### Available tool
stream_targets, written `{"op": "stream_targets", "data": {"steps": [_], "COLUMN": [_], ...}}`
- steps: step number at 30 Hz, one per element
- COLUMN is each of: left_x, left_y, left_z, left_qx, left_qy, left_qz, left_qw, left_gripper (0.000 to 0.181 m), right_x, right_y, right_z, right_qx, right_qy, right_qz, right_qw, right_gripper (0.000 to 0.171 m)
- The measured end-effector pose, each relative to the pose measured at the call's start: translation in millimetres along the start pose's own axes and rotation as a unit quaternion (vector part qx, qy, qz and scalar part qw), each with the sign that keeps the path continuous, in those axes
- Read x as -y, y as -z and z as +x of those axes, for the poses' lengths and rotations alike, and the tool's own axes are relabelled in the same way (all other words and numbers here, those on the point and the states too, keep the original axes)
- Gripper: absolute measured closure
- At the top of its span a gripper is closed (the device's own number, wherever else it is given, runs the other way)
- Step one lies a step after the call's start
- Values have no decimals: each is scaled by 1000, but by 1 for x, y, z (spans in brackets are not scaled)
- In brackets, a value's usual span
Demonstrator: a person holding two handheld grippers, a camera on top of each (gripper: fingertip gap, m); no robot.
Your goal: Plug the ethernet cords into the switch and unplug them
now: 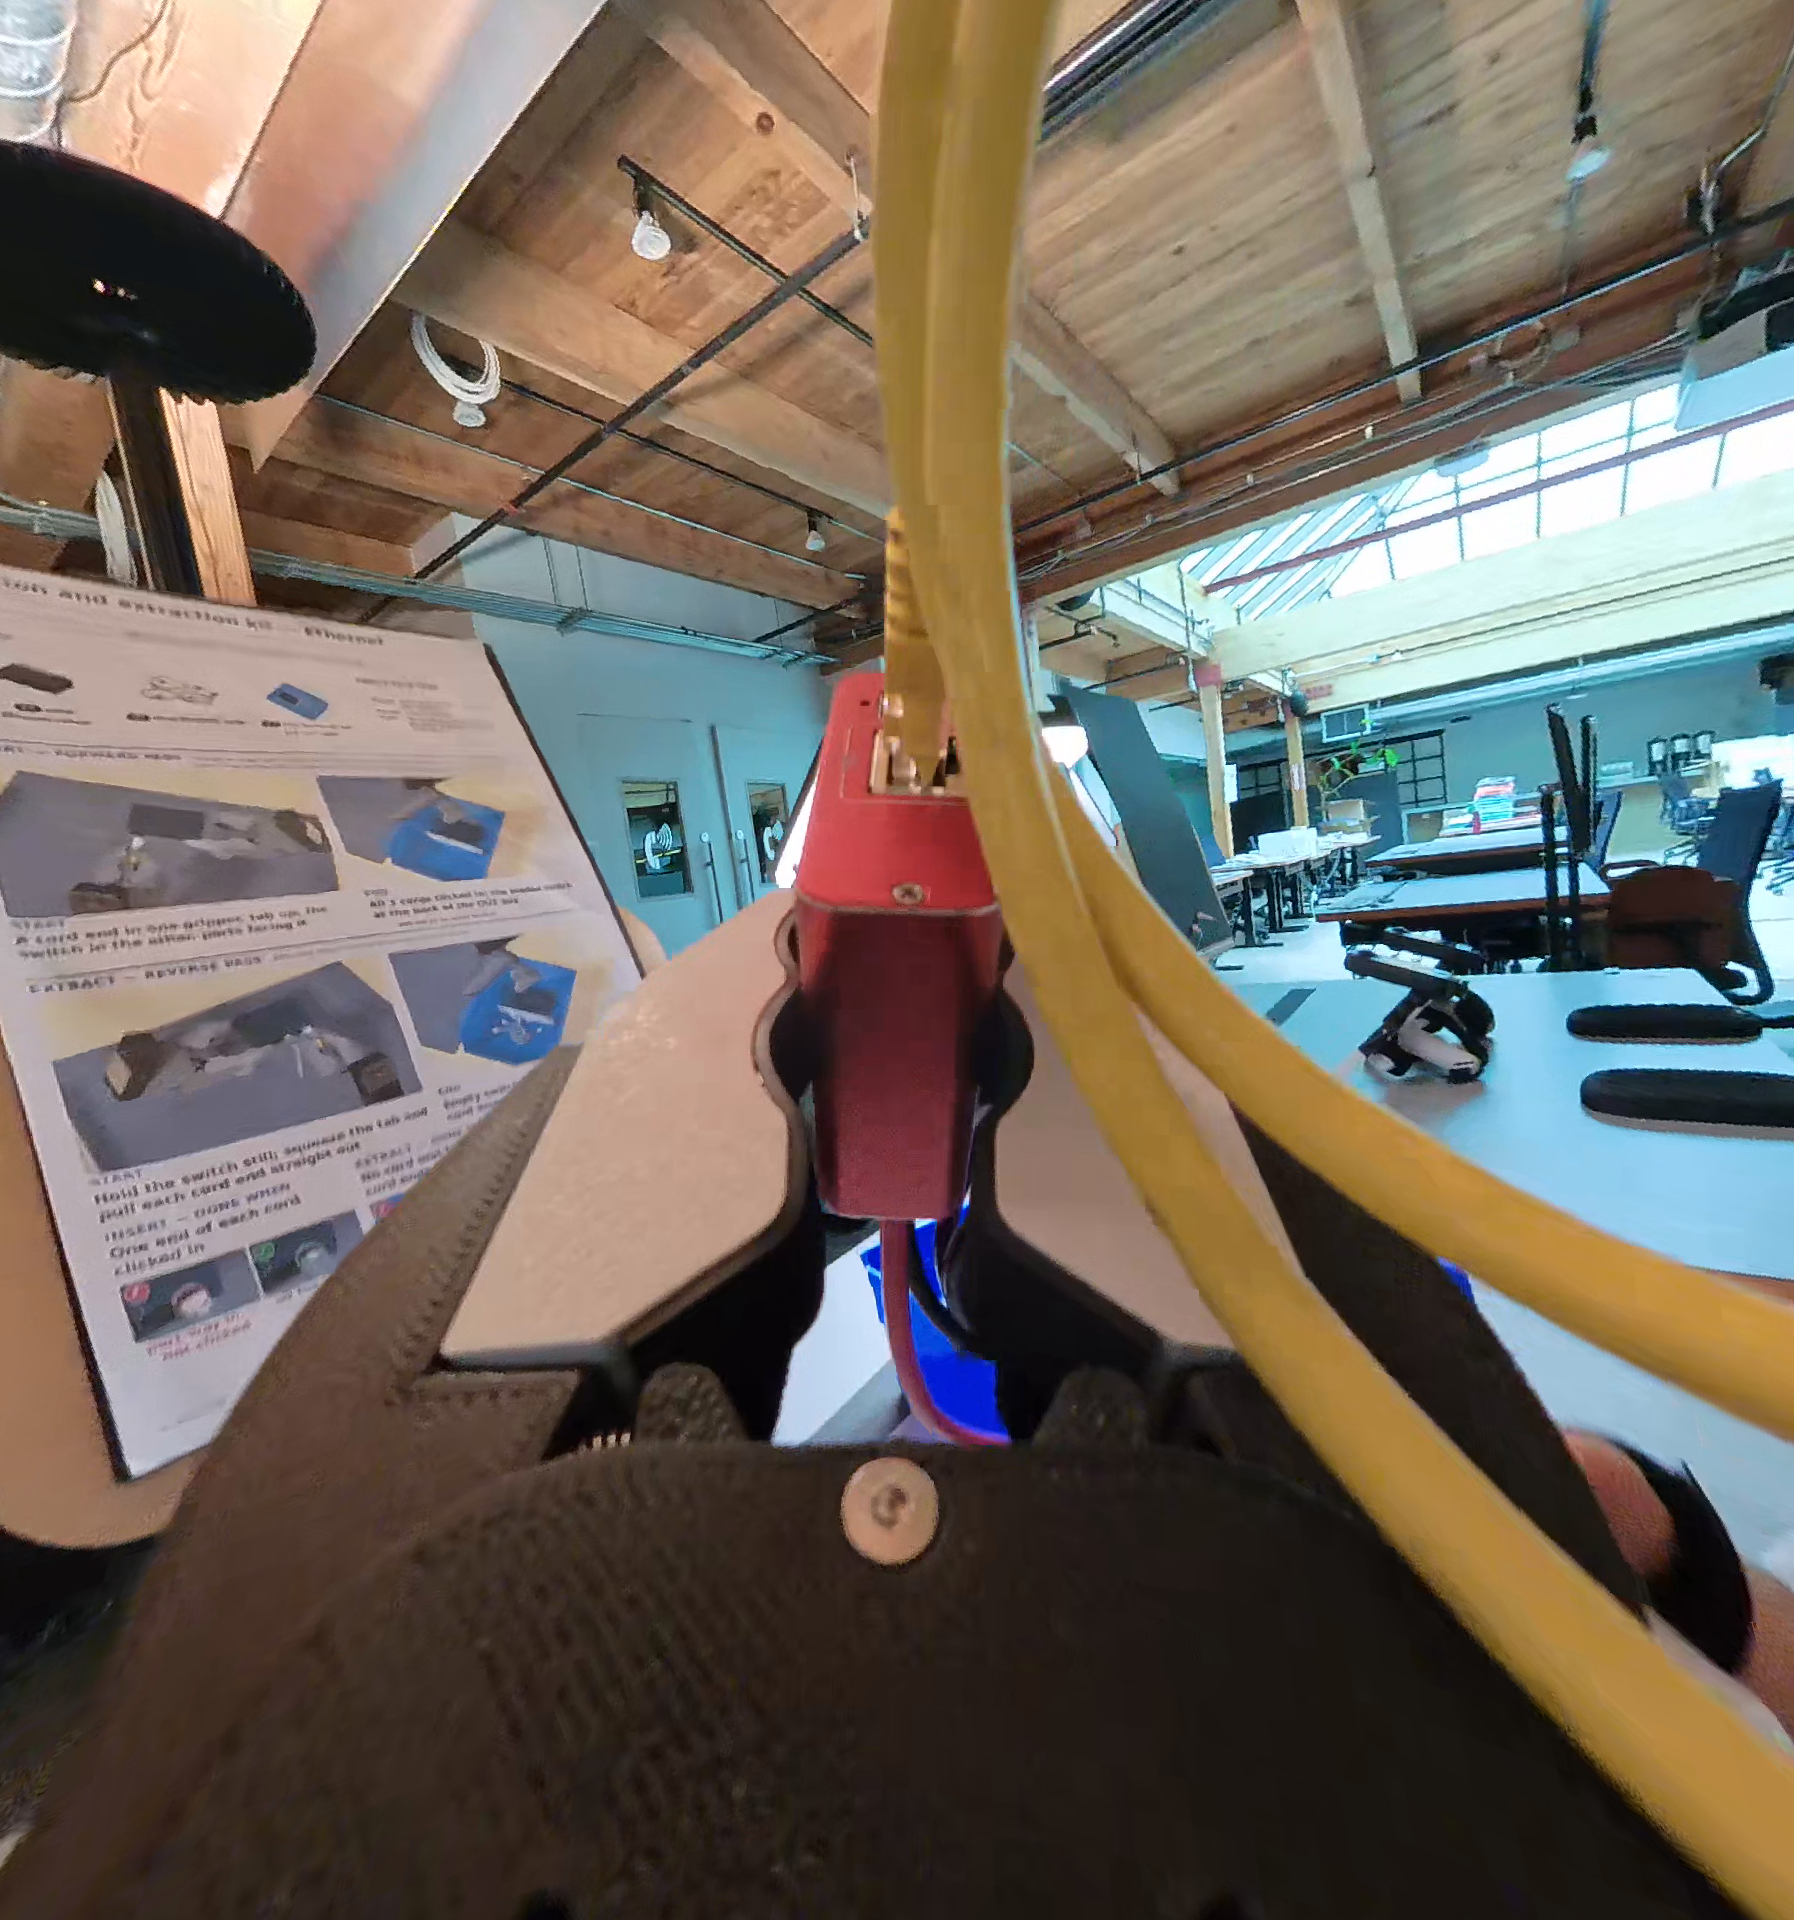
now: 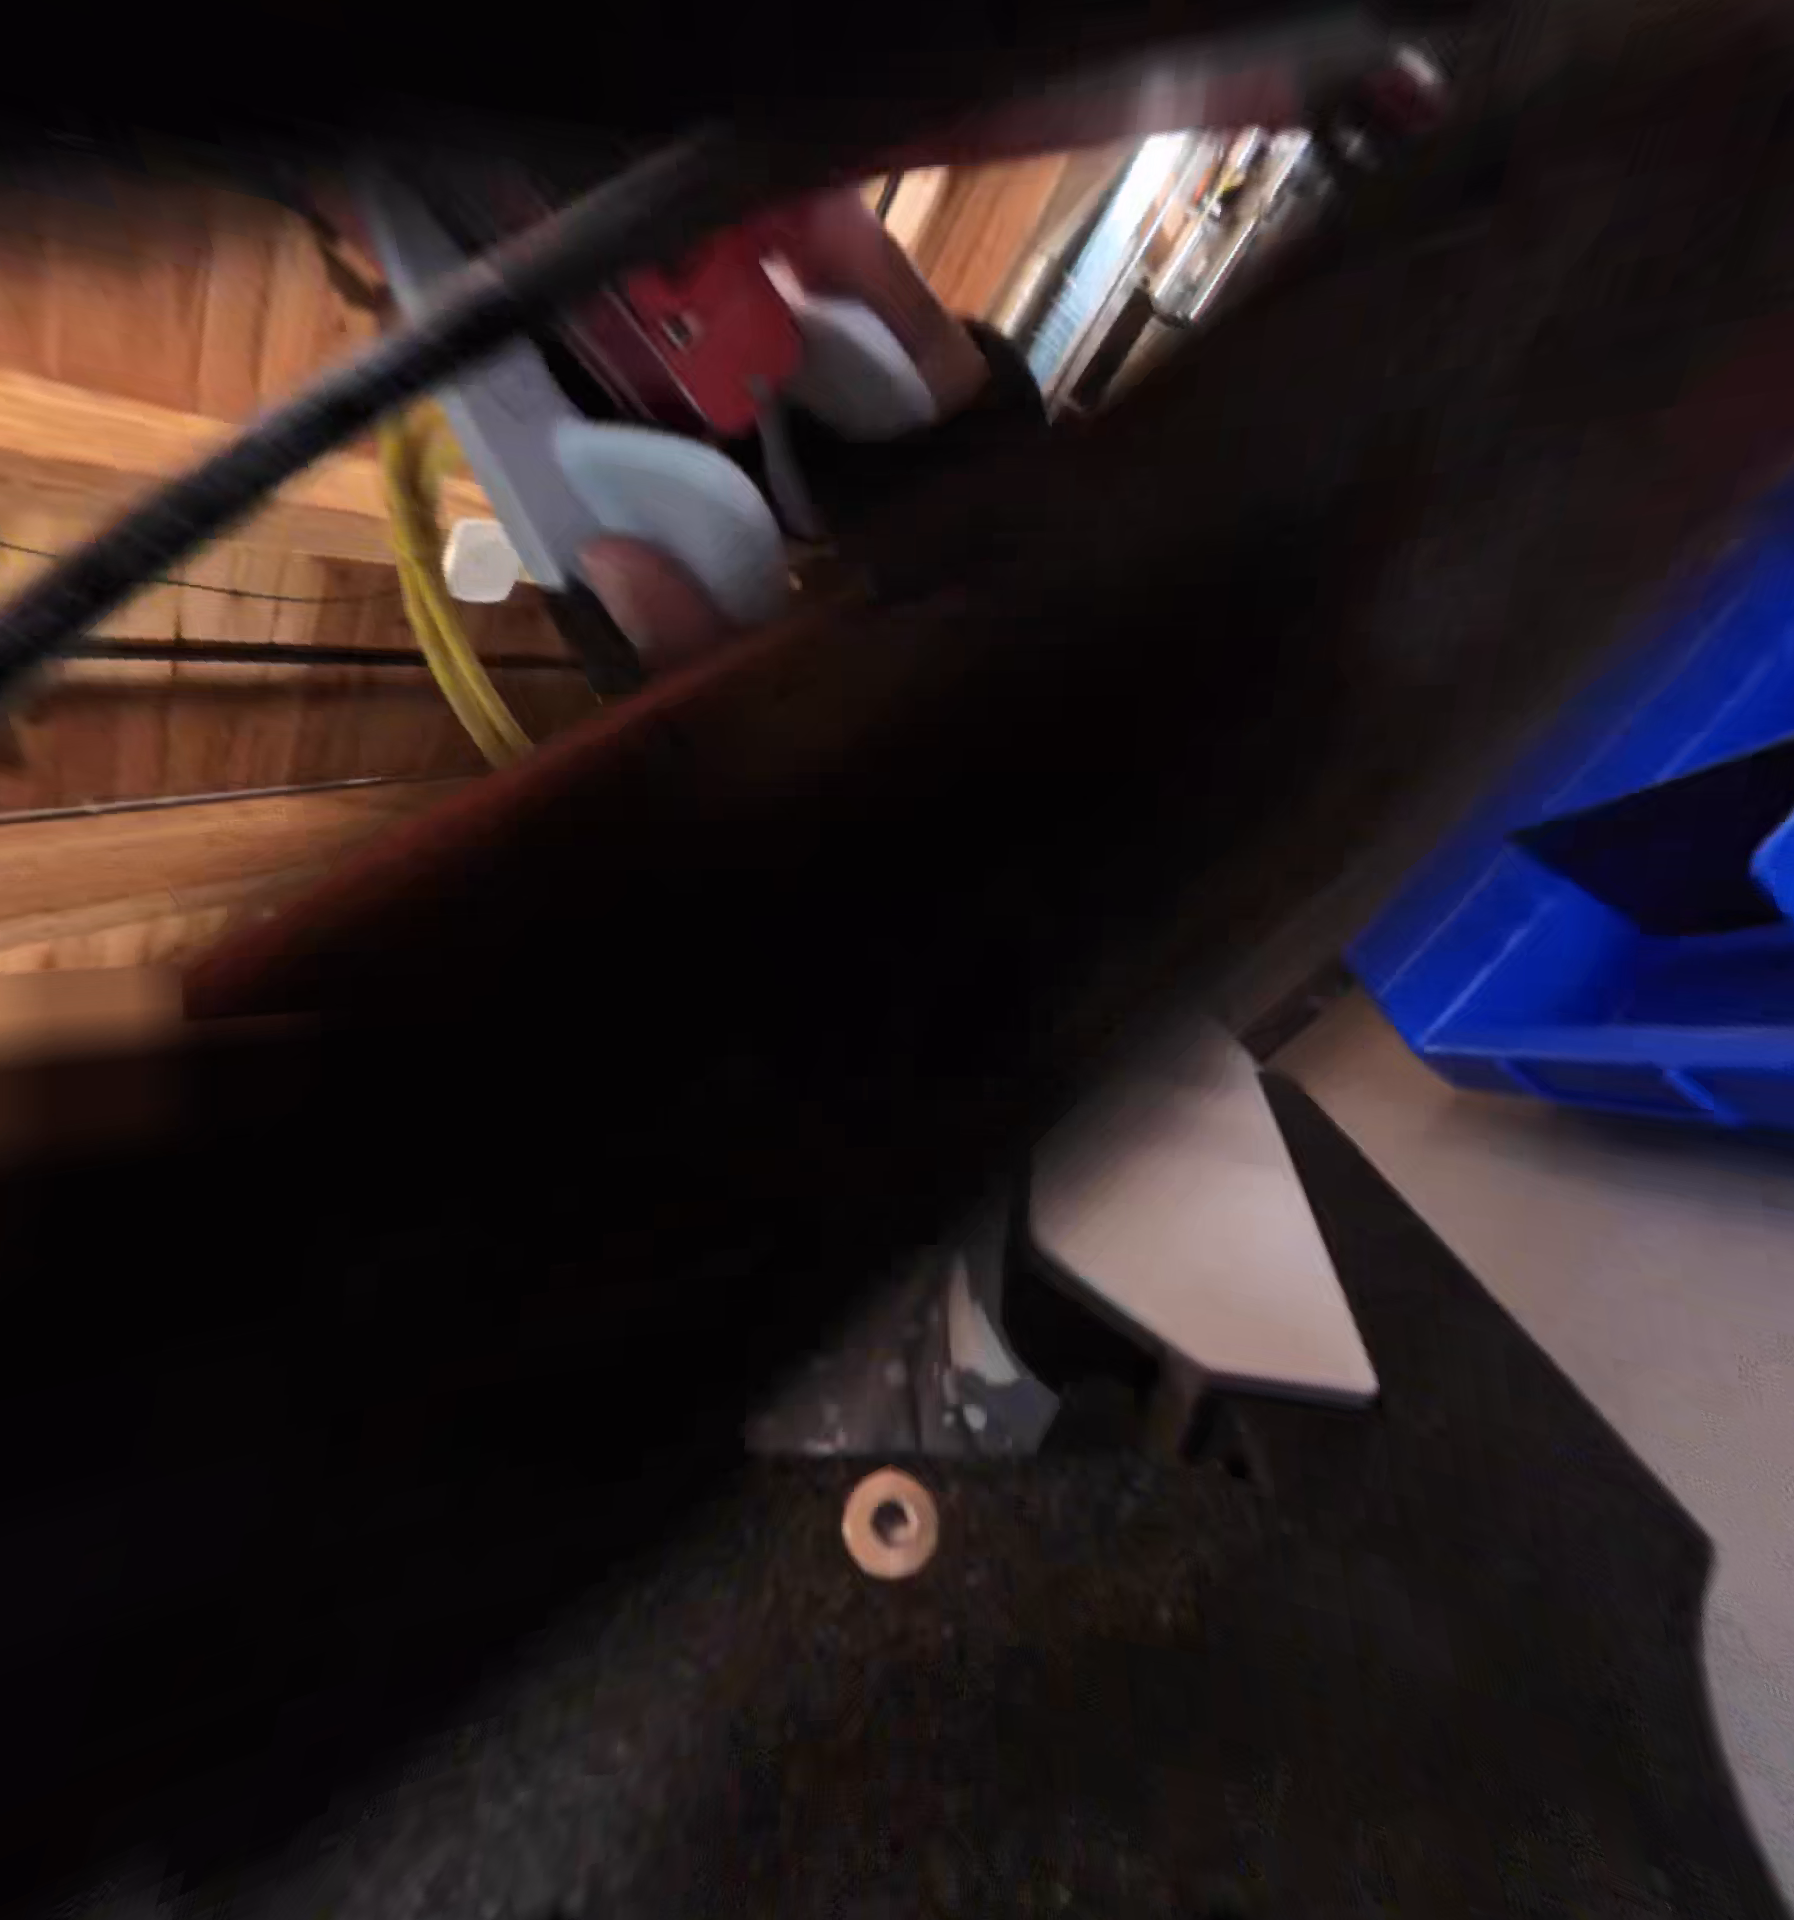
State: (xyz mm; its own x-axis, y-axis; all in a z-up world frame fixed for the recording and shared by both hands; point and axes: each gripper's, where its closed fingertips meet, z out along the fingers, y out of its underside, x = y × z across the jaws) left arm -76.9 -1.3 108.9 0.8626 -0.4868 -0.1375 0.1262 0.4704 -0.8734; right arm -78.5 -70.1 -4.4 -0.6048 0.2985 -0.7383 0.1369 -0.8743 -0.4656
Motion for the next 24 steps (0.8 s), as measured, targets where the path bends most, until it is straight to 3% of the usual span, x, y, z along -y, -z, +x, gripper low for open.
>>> {"op": "stream_targets", "data": {"steps": [1, 2, 6, 9, 11, 16, 19, 24], "left_x": [5, 10, 33, 48, 53, 43, 34, 6], "left_y": [-4, -7, -21, -32, -36, -22, -11, 3], "left_z": [0, 2, 14, 16, 14, 6, -9, -47], "left_qx": [-7, -15, -44, -52, -57, -37, 4, 89], "left_qy": [0, 1, -10, -10, 20, 139, 215, 334], "left_qz": [4, 8, 22, 29, 35, 62, 94, 119], "left_qw": [1000, 1000, 999, 998, 998, 988, 972, 931], "left_gripper": [153, 147, 152, 151, 151, 152, 153, 150], "right_x": [-5, -11, -29, -64, -70, 14, 51, 72], "right_y": [0, 0, 4, 2, -1, 1, 2, 7], "right_z": [3, 8, 24, 33, 43, 7, -5, 8], "right_qx": [-3, -14, -25, -30, -57, -22, -50, -164], "right_qy": [-10, -22, -45, 1, 85, 227, 337, 452], "right_qz": [-6, -13, -29, -106, -123, 48, 134, 208], "right_qw": [1000, 1000, 998, 994, 987, 972, 930, 852], "right_gripper": [123, 125, 124, 125, 120, 118, 122, 123]}}
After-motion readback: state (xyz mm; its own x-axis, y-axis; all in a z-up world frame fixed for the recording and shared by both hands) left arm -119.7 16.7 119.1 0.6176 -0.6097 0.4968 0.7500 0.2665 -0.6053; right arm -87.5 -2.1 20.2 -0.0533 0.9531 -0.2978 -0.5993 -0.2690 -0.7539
